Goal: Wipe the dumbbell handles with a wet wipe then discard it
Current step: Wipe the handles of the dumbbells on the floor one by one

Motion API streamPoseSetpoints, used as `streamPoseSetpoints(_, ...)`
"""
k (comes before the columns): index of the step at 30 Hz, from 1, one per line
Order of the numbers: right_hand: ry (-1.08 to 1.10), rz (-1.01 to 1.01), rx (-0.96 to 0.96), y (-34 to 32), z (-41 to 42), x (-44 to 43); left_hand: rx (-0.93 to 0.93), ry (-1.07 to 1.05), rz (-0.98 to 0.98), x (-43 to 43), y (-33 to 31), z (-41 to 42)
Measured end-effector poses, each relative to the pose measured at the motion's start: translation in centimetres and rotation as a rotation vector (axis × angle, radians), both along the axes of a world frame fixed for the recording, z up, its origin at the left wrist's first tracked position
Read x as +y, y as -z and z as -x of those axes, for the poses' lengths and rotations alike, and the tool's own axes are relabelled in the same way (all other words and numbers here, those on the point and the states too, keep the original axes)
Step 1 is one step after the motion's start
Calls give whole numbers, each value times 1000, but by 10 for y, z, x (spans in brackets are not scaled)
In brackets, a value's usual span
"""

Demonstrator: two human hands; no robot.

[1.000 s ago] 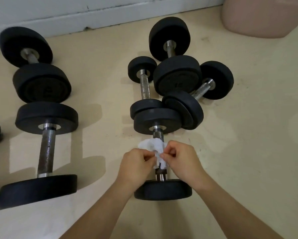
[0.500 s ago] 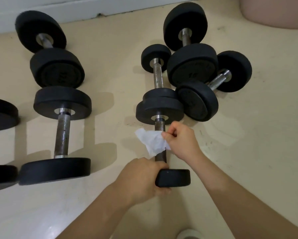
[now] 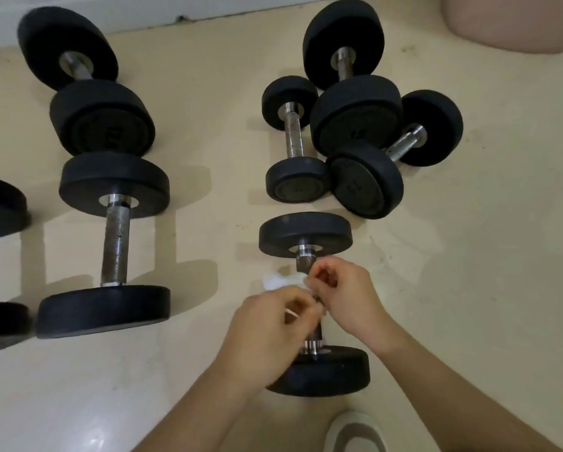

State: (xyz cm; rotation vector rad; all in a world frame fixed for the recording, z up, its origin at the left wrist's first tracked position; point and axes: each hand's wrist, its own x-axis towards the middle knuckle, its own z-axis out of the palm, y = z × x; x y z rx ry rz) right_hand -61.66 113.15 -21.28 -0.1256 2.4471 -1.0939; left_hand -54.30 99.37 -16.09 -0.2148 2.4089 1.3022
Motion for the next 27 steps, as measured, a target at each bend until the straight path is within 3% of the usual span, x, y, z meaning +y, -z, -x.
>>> streamPoseSetpoints(2, -45, -5, -110, -5, -15, 3, 59, -179, 72, 7, 15, 11)
streamPoseSetpoints(4, -13, -86, -45, -2, -22, 0, 13, -270, 33, 22, 36, 19)
streamPoseSetpoints(7, 110, -104, 139, 4, -6, -14, -41, -640, -181, 30, 57, 38)
streamPoseSetpoints(10, 191, -54, 126, 5, 6, -21, -100, -927, -415, 27, 61, 52)
streamPoseSetpoints(12, 175, -37, -13, 1, -7, -12, -210, -918, -522, 27, 59, 45)
streamPoseSetpoints(14, 89, -63, -163, -6, -23, 0, -298, -804, -495, 21, 59, 32)
streamPoseSetpoints(16, 11, -120, -188, -8, -30, 8, -345, -583, -383, 11, 62, 22)
streamPoseSetpoints(20, 130, -64, -116, -4, -16, 2, -382, -143, -80, -5, 66, 21)
streamPoseSetpoints(27, 119, -202, -32, -19, -38, -10, -169, -549, -306, 16, 58, 29)
